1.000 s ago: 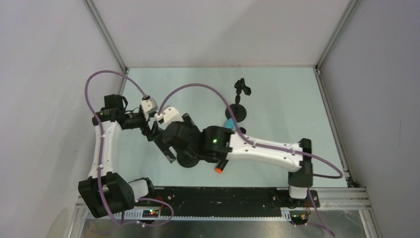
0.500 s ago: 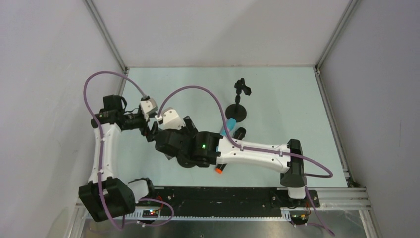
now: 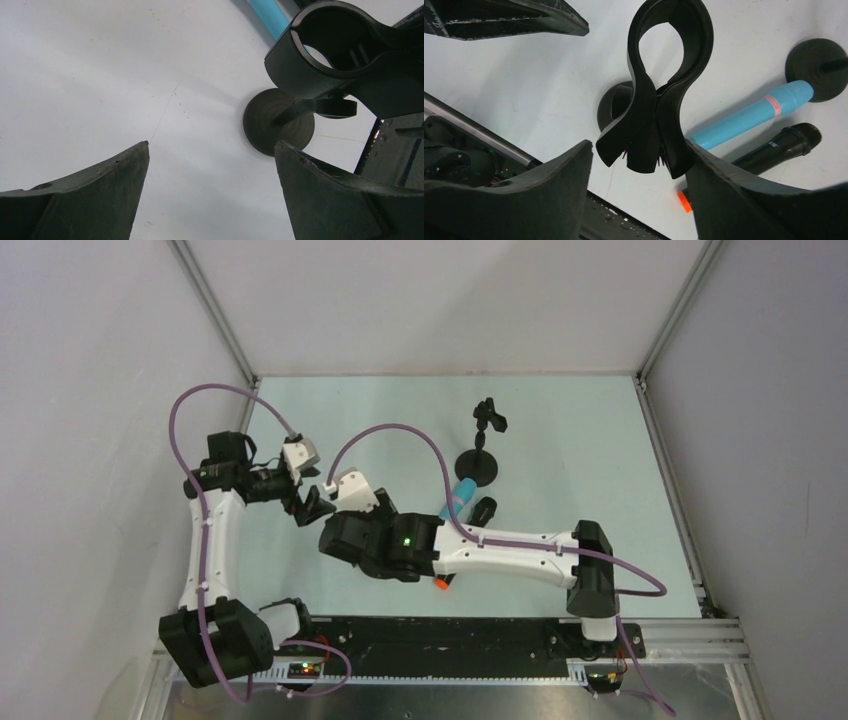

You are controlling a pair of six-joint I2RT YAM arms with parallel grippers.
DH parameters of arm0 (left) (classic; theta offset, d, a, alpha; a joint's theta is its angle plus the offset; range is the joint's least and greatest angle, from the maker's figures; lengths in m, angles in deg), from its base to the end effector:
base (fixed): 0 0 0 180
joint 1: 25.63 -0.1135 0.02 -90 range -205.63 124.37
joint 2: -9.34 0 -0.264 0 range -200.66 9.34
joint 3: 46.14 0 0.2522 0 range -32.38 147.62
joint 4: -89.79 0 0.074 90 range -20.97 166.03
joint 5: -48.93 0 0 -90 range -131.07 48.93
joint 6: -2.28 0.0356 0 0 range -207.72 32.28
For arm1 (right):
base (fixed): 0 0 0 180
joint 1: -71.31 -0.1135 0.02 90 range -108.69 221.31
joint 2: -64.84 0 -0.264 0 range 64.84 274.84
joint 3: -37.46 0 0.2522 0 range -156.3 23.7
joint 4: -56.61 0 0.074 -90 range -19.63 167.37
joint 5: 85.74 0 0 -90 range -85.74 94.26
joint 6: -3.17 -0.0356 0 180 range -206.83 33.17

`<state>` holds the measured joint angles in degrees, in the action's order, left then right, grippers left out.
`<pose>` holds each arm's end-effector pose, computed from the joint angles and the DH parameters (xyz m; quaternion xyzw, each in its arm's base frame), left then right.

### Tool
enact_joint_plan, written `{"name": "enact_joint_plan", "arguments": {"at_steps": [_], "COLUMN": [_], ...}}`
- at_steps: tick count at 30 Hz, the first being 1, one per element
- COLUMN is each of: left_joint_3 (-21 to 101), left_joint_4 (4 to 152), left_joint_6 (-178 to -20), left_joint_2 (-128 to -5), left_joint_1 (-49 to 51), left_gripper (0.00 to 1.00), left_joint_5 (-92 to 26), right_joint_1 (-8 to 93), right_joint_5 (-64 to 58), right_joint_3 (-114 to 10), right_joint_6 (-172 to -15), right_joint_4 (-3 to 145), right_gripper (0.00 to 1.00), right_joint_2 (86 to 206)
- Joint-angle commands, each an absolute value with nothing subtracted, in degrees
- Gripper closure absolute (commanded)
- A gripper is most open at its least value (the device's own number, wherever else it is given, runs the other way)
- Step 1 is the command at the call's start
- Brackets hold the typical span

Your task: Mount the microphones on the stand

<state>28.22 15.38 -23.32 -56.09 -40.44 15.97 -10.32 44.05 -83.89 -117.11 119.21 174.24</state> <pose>0.1992 0.0218 0.3078 0.4521 0.7369 -0.2405 0.4412 0.0835 0.4109 0.3364 -0.2804 0.8476 0.0829 0.4427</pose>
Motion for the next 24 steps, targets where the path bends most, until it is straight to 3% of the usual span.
{"name": "enact_joint_plan", "arguments": {"at_steps": [1,13,15,20,24], "left_joint_3": [28.9,27.0,26.9,26.3,25.7], "left_joint_4": [15.2,15.2,15.2,15.2,15.3], "left_joint_6": [-24.2,-23.0,-22.8,-21.7,-21.0], "left_joint_2": [-54.1,-53.4,-53.7,-53.9,-53.6], "left_joint_1": [-41.0,-40.9,-41.0,-40.9,-41.1], "left_gripper": [0.0,0.0,0.0,0.0,0.0], "left_joint_5": [15.8,14.5,14.6,14.5,14.3], "right_joint_1": [-10.4,-9.9,-9.4,-8.9,-9.0], "right_joint_5": [45.0,43.8,42.8,41.5,40.1], "right_joint_3": [-81.8,-73.4,-71.5,-71.1,-71.5], "right_joint_6": [-119.3,-118.0,-118.1,-117.6,-116.5], "right_joint_4": [115.5,107.8,106.1,104.5,102.6], "right_gripper": [0.33,0.43,0.4,0.22,0.2], "right_joint_2": [170.1,163.5,162.1,161.8,162.0]}}
